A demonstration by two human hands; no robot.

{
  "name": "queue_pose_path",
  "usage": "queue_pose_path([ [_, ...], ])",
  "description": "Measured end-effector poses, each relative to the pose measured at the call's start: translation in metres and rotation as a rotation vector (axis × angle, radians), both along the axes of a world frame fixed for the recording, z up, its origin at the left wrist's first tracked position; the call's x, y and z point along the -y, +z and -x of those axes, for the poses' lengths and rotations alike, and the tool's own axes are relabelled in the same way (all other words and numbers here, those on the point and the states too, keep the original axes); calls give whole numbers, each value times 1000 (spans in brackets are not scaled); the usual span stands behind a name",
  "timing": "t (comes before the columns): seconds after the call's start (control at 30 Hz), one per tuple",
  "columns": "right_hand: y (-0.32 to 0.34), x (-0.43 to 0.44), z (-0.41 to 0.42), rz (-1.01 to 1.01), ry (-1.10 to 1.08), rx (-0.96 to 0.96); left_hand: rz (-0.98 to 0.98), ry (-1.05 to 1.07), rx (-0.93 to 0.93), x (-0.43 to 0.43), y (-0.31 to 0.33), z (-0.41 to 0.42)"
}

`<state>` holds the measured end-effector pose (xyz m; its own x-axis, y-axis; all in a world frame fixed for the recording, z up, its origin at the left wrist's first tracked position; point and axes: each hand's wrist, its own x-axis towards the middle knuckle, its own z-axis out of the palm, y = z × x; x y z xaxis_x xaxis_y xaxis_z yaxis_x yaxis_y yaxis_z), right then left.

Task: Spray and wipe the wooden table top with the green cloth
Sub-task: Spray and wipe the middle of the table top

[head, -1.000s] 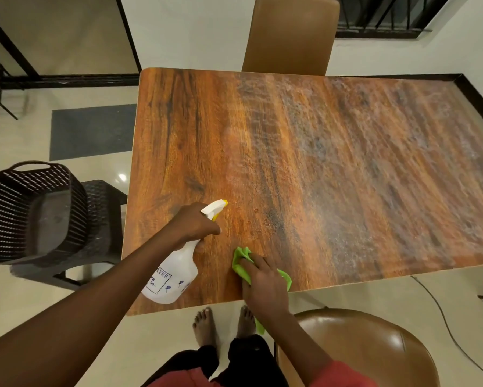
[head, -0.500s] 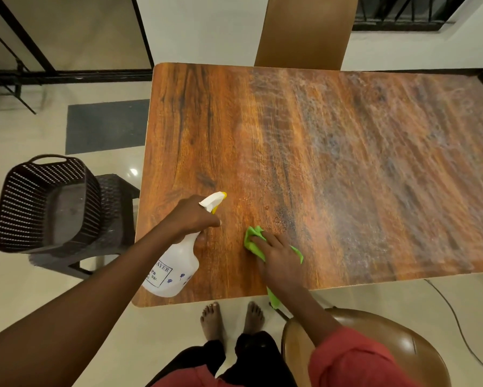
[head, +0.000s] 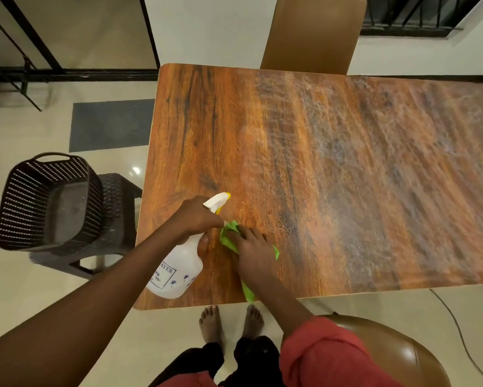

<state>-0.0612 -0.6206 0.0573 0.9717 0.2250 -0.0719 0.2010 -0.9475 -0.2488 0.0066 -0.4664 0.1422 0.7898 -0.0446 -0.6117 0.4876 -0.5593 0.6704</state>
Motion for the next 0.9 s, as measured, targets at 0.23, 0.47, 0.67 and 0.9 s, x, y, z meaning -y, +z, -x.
queue_pose_path([
  [0.23, -2, -10, 68, -129, 96, -61, -8, -15, -28, 4, -7, -5],
  [0.47, 2, 30, 51, -94, 24, -16, 34, -32, -16, 11, -9, -19],
  [0.67, 2, 63, 17, -83, -199, -114, 56, -45, -38, 6, -14, -16],
  [0.9, -1, 98, 18, -87, -328, -51, 59, -80, -12, 8, -9, -31],
])
